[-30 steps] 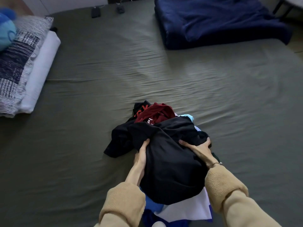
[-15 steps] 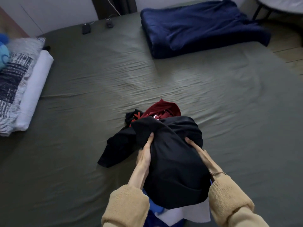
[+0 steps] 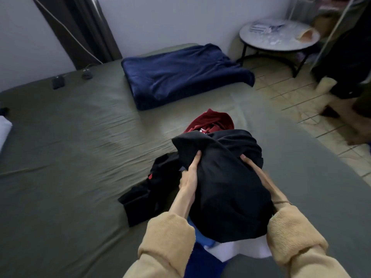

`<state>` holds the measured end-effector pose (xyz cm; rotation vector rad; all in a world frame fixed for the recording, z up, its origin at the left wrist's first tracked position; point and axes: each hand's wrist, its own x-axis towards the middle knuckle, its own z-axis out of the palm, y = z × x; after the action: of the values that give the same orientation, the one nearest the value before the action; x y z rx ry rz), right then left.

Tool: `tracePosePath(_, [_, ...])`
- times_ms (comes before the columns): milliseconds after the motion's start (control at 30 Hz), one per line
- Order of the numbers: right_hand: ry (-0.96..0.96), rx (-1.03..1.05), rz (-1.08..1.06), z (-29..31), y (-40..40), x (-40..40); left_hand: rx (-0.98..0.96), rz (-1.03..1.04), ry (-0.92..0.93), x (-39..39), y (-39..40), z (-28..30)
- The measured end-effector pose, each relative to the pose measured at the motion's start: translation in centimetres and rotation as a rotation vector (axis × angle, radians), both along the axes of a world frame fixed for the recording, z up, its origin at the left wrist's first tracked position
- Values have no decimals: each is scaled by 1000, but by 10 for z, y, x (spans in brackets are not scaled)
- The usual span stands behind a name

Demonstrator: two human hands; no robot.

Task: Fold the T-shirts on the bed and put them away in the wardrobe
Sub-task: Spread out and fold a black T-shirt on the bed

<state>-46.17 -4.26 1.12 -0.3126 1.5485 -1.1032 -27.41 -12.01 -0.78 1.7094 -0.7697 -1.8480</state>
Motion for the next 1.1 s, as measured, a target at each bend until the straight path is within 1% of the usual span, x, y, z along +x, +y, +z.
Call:
tracePosePath(33, [12, -12, -62, 4, 9, -29, -1, -42, 4, -32, 0, 5])
tracePosePath(100, [17, -35, -109, 6, 16, -55, -31, -75, -7, -60, -2, 10])
tracePosePath(200, [28, -65, -238, 3, 45, -115, -43, -213, 19, -128, 9, 26])
tracePosePath(300, [47, -38, -317, -1, 69, -143, -6, -281, 5, -169, 23, 15])
tracePosePath(400, [71, -1, -289, -8, 81, -142, 53, -283, -3, -178, 30, -13])
tracePosePath(500, [73, 65, -277, -32, 77, -135, 72, -257, -57, -169, 26, -45])
tracePosePath(600, [107, 140, -236, -54, 65, -118, 86, -214, -123, -150, 19, -60])
tracePosePath(667, [122, 139, -233, -70, 56, -109, 85, -193, -191, -136, 14, -66])
tracePosePath(733, [198, 161, -211, -83, 49, -100, 61, -202, -260, -125, 13, -67])
tracePosePath(800, [354, 273, -169, -97, 45, -94, 17, -224, -322, -114, 13, -70])
tracePosePath(867, [506, 397, -145, -101, 41, -88, -17, -238, -426, -108, 12, -76])
tracePosePath(1000, [720, 506, -182, -88, 30, -76, -73, -298, -635, -111, 8, -72])
tracePosePath(1100, [898, 523, -231, -77, 23, -66, -163, -298, -719, -116, 10, -58])
